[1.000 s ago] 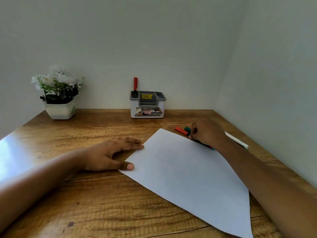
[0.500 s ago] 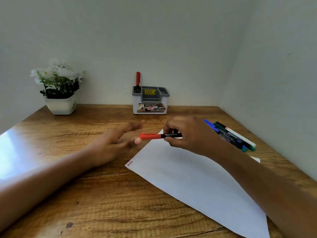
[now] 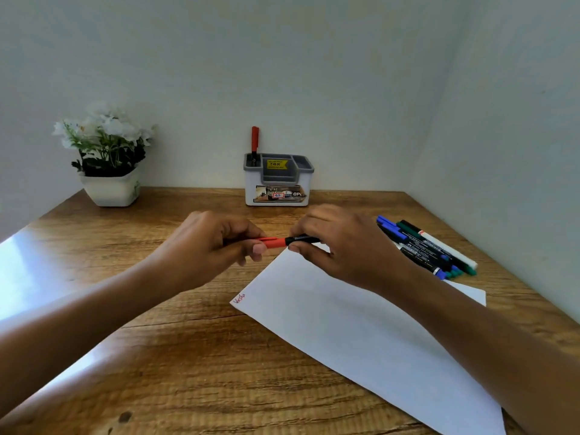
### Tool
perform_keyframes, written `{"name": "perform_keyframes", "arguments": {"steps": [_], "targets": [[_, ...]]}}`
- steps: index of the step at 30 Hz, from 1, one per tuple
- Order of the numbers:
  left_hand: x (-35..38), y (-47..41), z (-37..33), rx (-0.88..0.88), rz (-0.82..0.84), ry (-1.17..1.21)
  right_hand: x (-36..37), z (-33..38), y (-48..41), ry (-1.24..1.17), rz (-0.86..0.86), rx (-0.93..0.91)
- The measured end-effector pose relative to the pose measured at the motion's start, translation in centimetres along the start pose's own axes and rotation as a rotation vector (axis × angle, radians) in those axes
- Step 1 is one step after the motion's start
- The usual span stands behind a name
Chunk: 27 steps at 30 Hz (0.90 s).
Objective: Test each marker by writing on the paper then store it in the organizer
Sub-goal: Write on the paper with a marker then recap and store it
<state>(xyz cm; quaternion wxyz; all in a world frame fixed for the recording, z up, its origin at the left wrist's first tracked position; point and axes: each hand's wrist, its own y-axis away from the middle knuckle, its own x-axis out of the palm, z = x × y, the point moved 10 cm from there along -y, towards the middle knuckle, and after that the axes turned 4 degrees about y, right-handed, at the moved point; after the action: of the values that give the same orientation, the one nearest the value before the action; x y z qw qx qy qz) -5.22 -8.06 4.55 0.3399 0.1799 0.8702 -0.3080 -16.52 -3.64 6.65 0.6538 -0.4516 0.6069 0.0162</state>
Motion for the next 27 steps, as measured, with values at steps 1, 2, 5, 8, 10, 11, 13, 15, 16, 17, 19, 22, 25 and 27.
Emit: {"name": "perform_keyframes", "arguments": {"steps": [1,2,5,8,10,11,13,15,16,17,19,22,25,27], "targets": [[-0.2,0.0,-0.3,0.017,-0.008,-0.005,0.0,-0.1,0.0,-0.01,0.002,0.004],[-0.3,0.0,-0.4,0.025,-0.014,-0.008,0.0,-0.2,-0.1,-0.022,0.004,0.011],[-0.3,0.0,-0.2,0.005,-0.026,0.006,0.2,-0.6,0.0,-0.064,0.02,0.047],[0.0,-0.1,0.2,-0.045,-0.009,0.061,0.6,-0.8,-0.1,-0.072,0.039,0.054],[0.1,-0.2,0.5,-0.069,0.008,0.086,0.6,-0.7,-0.1,-0.072,0.03,0.046],[0.2,-0.3,0.7,-0.084,0.02,0.108,0.5,-0.6,-0.1,-0.07,0.022,0.039],[0.4,-0.4,1.1,-0.116,0.055,0.174,0.4,-0.4,-0.2,-0.063,0.016,0.021],[0.8,-0.4,1.3,-0.156,0.095,0.27,0.3,-0.1,-0.3,-0.037,0.015,-0.013],[0.9,-0.4,1.4,-0.177,0.11,0.306,0.3,0.1,-0.3,-0.028,0.012,-0.027],[0.9,-0.3,1.5,-0.192,0.124,0.334,0.1,0.2,-0.3,-0.025,0.007,-0.036],[0.9,-0.4,1.6,-0.209,0.141,0.379,-0.3,0.3,-0.3,-0.033,-0.012,-0.039],[0.6,-0.3,1.3,-0.207,0.151,0.415,-0.6,0.0,-0.3,-0.052,-0.026,-0.02],[0.5,-0.3,1.0,-0.202,0.151,0.423,-0.8,0.0,-0.3,-0.056,-0.038,-0.022],[0.5,-0.4,1.0,-0.211,0.158,0.45,-1.3,-0.1,-0.2,-0.021,-0.07,-0.041]]}}
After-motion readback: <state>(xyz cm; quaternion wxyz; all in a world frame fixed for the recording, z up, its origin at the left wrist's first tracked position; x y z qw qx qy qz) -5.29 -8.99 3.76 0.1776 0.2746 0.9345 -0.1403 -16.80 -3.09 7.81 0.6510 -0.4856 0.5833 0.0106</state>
